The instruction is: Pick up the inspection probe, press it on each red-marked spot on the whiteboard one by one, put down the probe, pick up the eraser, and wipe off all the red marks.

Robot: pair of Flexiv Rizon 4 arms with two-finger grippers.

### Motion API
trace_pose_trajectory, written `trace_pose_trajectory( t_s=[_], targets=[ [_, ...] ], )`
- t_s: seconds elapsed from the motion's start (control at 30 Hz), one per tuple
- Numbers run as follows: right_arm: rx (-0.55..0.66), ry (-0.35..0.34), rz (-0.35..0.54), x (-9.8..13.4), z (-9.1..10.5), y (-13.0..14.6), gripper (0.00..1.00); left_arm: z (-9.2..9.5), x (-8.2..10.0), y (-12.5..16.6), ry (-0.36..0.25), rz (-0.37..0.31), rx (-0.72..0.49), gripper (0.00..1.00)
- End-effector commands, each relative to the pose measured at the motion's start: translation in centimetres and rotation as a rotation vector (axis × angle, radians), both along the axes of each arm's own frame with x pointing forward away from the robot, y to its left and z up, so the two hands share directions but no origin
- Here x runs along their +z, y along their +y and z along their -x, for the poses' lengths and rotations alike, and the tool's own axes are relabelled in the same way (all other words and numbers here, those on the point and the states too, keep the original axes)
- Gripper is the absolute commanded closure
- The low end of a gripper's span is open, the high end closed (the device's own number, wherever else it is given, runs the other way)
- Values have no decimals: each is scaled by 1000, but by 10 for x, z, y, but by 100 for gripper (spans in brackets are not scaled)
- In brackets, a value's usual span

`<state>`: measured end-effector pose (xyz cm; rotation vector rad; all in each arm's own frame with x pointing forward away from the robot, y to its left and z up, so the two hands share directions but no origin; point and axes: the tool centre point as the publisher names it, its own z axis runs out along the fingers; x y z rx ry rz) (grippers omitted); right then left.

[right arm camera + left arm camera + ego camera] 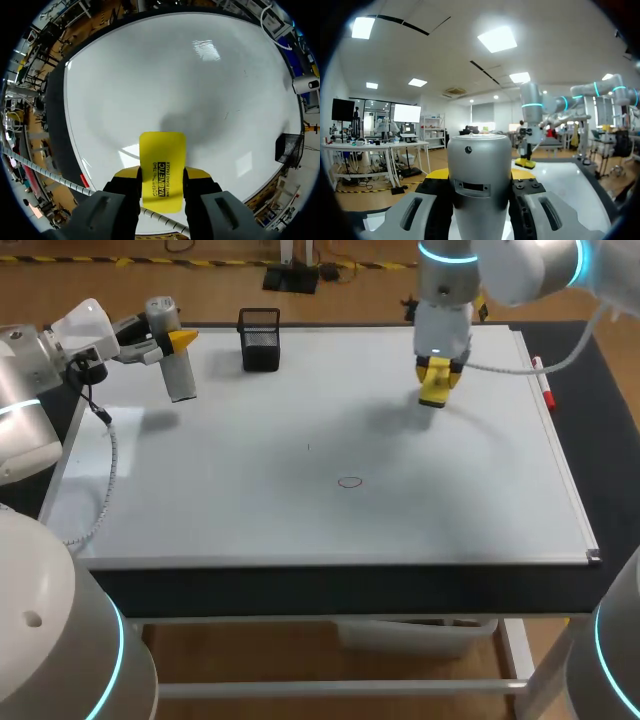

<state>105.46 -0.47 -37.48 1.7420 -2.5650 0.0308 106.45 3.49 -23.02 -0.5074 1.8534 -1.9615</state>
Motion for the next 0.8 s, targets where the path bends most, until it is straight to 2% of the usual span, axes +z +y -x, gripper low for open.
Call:
trace_pose_trajectory(
  t_s=[0.03,0.43,0.8],
  targets=[
    [-13,-14,-10,6,6,-23,100,0,1,-1,-2,0,5,100],
    [-80,-2,-34,-2,6,-72,100,0,1,-1,-2,0,5,100],
    [-104,32,-56,-8,1,-94,100,0,1,-1,-2,0,5,100]
  ],
)
